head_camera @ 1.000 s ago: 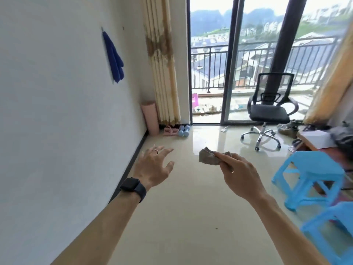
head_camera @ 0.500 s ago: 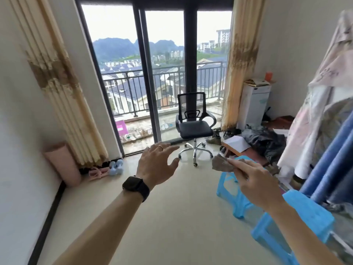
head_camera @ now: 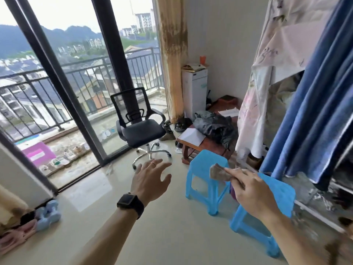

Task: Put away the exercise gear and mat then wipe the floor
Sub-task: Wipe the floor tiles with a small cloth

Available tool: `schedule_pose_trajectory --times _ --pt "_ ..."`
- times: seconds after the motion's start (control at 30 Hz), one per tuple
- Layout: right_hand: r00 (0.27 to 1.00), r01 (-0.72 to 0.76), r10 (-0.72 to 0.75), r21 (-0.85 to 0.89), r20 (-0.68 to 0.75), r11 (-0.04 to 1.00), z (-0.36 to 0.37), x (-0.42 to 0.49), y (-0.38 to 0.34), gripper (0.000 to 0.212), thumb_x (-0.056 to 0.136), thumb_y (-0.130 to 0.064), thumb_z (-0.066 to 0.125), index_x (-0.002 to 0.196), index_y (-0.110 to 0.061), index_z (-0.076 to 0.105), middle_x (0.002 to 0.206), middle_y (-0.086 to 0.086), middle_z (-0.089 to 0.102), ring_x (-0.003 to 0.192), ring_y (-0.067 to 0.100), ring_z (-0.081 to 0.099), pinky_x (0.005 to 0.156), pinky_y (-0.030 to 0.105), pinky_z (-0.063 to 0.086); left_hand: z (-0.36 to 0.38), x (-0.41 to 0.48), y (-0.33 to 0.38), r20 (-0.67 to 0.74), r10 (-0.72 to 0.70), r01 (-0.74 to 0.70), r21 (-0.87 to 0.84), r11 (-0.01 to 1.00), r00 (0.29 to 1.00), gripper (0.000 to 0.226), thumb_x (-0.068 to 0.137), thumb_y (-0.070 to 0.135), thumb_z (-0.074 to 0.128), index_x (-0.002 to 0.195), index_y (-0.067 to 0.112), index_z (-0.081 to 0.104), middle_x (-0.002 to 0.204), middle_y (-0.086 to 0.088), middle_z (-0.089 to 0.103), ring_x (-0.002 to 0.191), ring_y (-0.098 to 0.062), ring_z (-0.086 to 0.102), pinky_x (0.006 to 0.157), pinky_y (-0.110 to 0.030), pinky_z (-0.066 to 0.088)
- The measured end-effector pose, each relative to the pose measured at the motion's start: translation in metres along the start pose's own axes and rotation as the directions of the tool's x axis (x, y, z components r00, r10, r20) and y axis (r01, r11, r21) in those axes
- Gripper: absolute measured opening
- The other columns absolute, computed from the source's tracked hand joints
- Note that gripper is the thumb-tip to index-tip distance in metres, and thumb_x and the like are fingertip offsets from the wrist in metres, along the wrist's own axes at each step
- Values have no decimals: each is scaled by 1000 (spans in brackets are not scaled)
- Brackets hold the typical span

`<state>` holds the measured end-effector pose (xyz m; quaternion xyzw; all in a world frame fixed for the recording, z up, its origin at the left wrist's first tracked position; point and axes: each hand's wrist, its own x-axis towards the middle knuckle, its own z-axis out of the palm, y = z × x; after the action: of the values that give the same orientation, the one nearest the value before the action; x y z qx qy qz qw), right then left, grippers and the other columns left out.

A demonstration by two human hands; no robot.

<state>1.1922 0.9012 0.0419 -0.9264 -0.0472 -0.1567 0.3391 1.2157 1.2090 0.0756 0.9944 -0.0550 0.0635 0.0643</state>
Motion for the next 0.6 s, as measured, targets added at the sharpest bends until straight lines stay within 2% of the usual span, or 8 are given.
schedule_pose_trajectory --times 0.1,0.2,0.27,0.33,0.43,0.6 --pt "998 -64 64 11 22 998 34 54 28 33 96 -24 57 122 -41 67 120 -15 66 115 15 57 97 31 48 32 69 -7 25 26 -26 9 1000 999 54 90 61 34 141 48 46 150 15 46 143 -14 34 114 -39 30" --pt "986 -151 148 33 78 988 63 114 56 32 98 -22 56 124 -36 68 122 -14 66 117 12 55 94 16 35 62 138 -12 78 9 -11 17 1000 997 47 95 58 41 141 49 46 150 16 45 144 -12 33 115 -38 29" --pt "974 -206 201 36 108 978 78 147 73 32 98 -19 55 125 -31 69 123 -10 67 118 14 56 91 11 31 78 179 -13 117 5 -7 14 1000 993 45 96 56 45 140 49 47 150 16 46 143 -12 33 115 -38 28" --pt "957 -262 256 31 135 964 92 178 90 33 99 -19 54 127 -29 68 126 -8 66 120 15 55 95 14 32 91 220 -11 138 2 -2 3 1000 990 44 96 54 46 140 48 48 149 16 47 143 -12 34 116 -37 28" --pt "930 -328 322 6 179 945 112 219 116 35 99 -22 52 129 -32 66 130 -6 63 126 18 52 103 26 37 111 275 -4 174 16 -14 -15 1000 985 44 97 52 46 140 47 48 149 15 46 143 -12 34 117 -34 26" --pt "884 -394 396 -58 248 917 154 276 154 35 99 -22 51 130 -32 65 134 -4 61 129 19 50 104 29 39 164 355 12 290 65 -43 -83 996 955 42 98 48 46 140 45 49 151 13 45 143 -14 33 118 -37 23"
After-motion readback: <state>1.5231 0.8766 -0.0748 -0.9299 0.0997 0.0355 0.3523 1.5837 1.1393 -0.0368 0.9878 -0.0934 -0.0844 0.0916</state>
